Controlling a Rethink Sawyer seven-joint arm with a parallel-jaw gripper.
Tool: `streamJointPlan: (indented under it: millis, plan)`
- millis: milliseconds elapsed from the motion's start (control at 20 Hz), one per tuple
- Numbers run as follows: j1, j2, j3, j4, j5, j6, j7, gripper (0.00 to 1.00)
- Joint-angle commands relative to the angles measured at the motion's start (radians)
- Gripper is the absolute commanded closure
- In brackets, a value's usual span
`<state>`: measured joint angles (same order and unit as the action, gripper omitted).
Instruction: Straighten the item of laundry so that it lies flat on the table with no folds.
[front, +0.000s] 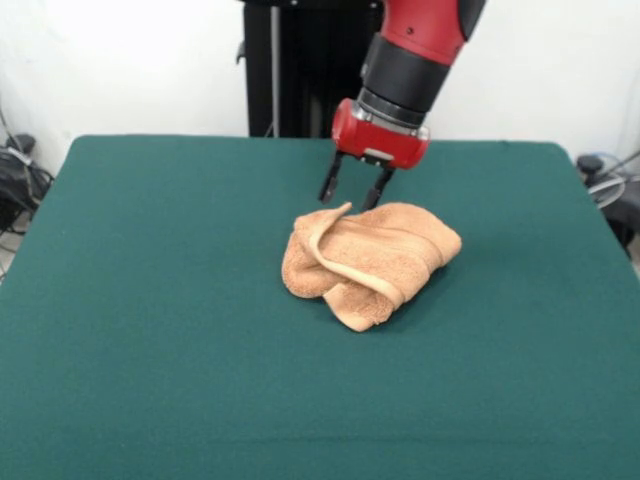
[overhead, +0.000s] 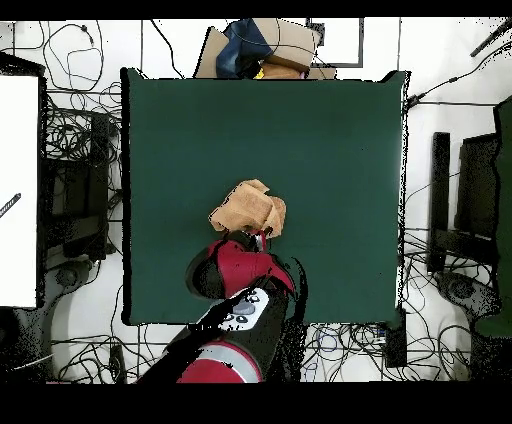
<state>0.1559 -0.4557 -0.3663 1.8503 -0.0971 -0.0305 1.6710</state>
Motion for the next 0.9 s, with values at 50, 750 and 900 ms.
streamJointPlan:
  millis: [50,750,900]
  plan:
    - [-0.030,0.019,0.138,0.067,-0.042,-0.050,0.157,0.00]
    - [0.011,-0.016,0.102,0.073,-0.031,0.028,0.130,0.00]
    - [0.011,-0.050,0.096,0.080,-0.038,0.069,0.113,0.00]
